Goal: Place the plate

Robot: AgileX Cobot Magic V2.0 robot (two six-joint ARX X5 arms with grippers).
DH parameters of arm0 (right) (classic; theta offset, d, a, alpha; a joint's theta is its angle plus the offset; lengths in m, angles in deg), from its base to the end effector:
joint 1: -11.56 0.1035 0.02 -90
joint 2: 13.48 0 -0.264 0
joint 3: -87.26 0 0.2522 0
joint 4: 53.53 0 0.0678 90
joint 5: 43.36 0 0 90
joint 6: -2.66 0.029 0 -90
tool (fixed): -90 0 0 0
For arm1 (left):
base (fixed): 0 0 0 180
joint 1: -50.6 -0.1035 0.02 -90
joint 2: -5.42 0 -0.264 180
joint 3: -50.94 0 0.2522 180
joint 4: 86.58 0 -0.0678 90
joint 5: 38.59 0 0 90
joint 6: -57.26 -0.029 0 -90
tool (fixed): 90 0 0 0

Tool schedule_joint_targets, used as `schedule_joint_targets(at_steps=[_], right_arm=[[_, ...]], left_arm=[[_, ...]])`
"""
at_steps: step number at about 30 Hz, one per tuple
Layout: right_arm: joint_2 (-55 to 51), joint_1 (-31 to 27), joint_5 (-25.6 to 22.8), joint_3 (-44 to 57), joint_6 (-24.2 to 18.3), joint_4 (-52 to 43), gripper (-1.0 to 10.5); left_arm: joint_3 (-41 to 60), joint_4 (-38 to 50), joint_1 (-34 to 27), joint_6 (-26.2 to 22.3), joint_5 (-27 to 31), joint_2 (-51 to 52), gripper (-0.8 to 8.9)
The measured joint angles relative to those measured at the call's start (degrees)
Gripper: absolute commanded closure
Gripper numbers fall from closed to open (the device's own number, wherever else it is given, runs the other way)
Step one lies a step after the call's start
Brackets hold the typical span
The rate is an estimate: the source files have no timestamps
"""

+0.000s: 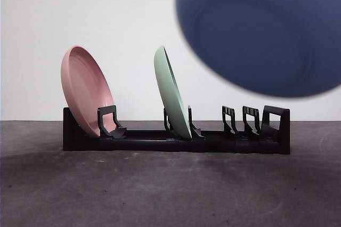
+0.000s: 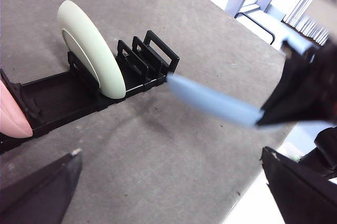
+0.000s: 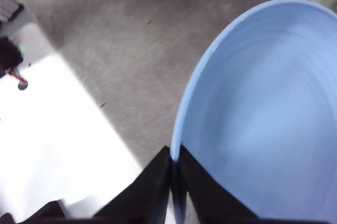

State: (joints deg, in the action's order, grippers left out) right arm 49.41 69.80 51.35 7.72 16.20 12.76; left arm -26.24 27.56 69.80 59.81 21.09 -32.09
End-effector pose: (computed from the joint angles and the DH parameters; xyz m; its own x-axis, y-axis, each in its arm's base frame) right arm 0.1053 0.1747 0.3371 0.2699 0.5920 -0.7594 -0.7571 0.6177 0.2124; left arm 0.0783 -0.0428 0.3843 0.5655 -0.7315 -0.3810 0.6924 0.6720 -0.2625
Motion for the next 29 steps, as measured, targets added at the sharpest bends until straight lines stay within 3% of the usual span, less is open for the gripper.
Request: schedule_joint_targets(at_steps=[6,13,22,29], right_arm=[[3.89,7.72,-8.9,7.61,0.7,-7.87,9.3],[13.18,14.36,-15.56,8.33,-0.46,-14.19,9.3],[24.44,17.27,-22.56,8.33,-1.64,-19.41,9.3],[29.2,17.4,-24.06,8.41,-1.73,-21.77,9.3]], left_arm=[[0.0,0.02,0.0,0.0,0.0,0.0,2.51],[0.0,0.0,0.0,0.0,-0.02,-0.33,2.51],[0.0,-0.02,0.0,0.0,-0.02,-0.42,2.51],[0.0,-0.02,0.0,0.0,-0.02,-0.44,2.51]])
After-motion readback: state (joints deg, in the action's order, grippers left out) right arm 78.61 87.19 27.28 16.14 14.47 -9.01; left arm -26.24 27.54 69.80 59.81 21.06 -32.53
